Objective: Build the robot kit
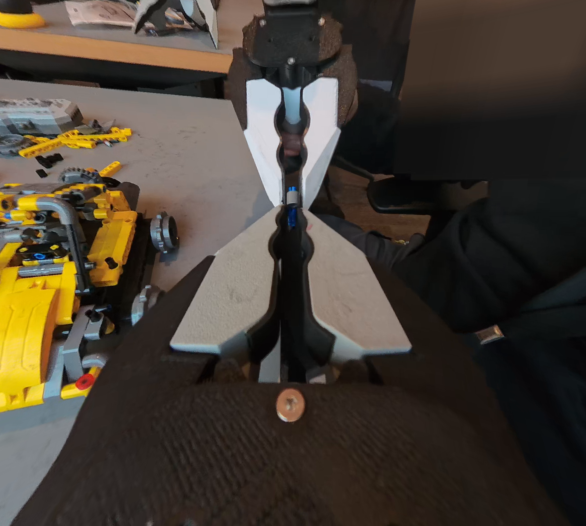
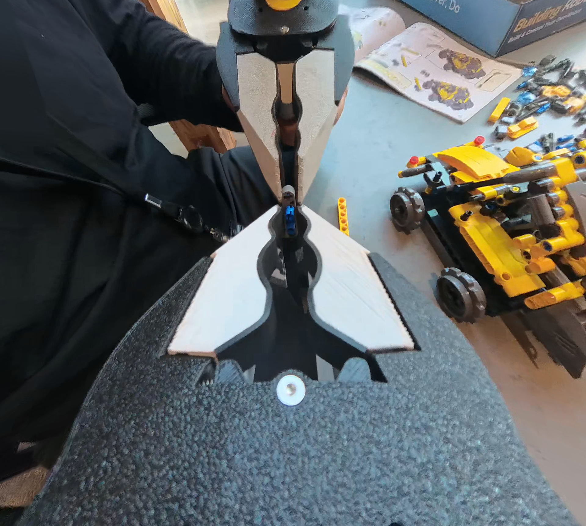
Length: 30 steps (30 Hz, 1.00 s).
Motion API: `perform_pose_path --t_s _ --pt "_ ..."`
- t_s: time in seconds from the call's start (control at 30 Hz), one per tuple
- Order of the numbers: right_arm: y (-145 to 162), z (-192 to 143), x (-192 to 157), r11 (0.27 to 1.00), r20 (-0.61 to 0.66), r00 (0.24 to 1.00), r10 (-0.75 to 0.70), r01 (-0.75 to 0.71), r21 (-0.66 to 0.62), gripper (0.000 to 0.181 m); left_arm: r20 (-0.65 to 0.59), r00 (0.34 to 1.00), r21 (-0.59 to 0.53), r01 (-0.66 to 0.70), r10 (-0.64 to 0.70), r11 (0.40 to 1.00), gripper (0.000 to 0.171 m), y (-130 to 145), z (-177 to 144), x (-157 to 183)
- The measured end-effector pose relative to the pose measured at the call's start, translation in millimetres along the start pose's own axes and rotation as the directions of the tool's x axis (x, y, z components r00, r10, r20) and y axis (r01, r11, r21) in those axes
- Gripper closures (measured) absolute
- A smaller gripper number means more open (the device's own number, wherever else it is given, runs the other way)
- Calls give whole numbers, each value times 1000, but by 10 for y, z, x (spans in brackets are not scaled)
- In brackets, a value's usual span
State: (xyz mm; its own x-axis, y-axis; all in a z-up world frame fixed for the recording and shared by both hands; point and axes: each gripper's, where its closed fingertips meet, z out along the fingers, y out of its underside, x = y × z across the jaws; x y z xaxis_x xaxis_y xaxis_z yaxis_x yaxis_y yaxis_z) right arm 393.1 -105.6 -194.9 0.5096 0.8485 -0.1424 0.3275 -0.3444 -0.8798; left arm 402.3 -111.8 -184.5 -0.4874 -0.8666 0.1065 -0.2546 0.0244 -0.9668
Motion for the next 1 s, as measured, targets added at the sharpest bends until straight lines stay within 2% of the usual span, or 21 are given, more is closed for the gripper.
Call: perform_pose_path --t_s 0.13,0.2,0.33,0.37,0.47,0.53,0.6,0.67,0.83,1.0 --pt "-166 -67 40 986 36 998 52 -57 158 171 -13 996 150 89 -88 985 169 -140 -76 -59" --pt "-203 -111 52 973 67 994 82 -95 212 168 -25 992 188 124 -121 974 170 -162 -103 -87" --pt "-224 -120 79 957 82 990 112 -130 260 159 -41 987 237 158 -153 958 168 -202 -134 -109" --pt "-231 -114 70 956 85 991 105 -124 268 166 -42 987 238 162 -157 958 169 -195 -131 -111" --pt "-186 -74 110 963 56 992 115 -125 239 168 -25 987 228 160 -158 960 170 -155 -123 -136" --pt "-144 -51 130 966 50 989 139 -146 212 169 -20 986 188 164 -163 968 169 -91 -102 -160" --pt "-34 -14 196 970 32 982 187 -190 155 173 -5 988 92 152 -152 984 169 46 -69 -213" --pt "88 21 279 967 1 971 241 -240 91 171 25 990 18 141 -141 990 155 139 -71 -309" --pt "359 144 424 958 -109 958 265 -274 -80 173 -1 986 -139 163 -164 977 155 373 16 -400" --pt "492 211 463 937 -139 958 252 -278 -213 173 -10 978 -269 197 -207 943 166 547 90 -461"
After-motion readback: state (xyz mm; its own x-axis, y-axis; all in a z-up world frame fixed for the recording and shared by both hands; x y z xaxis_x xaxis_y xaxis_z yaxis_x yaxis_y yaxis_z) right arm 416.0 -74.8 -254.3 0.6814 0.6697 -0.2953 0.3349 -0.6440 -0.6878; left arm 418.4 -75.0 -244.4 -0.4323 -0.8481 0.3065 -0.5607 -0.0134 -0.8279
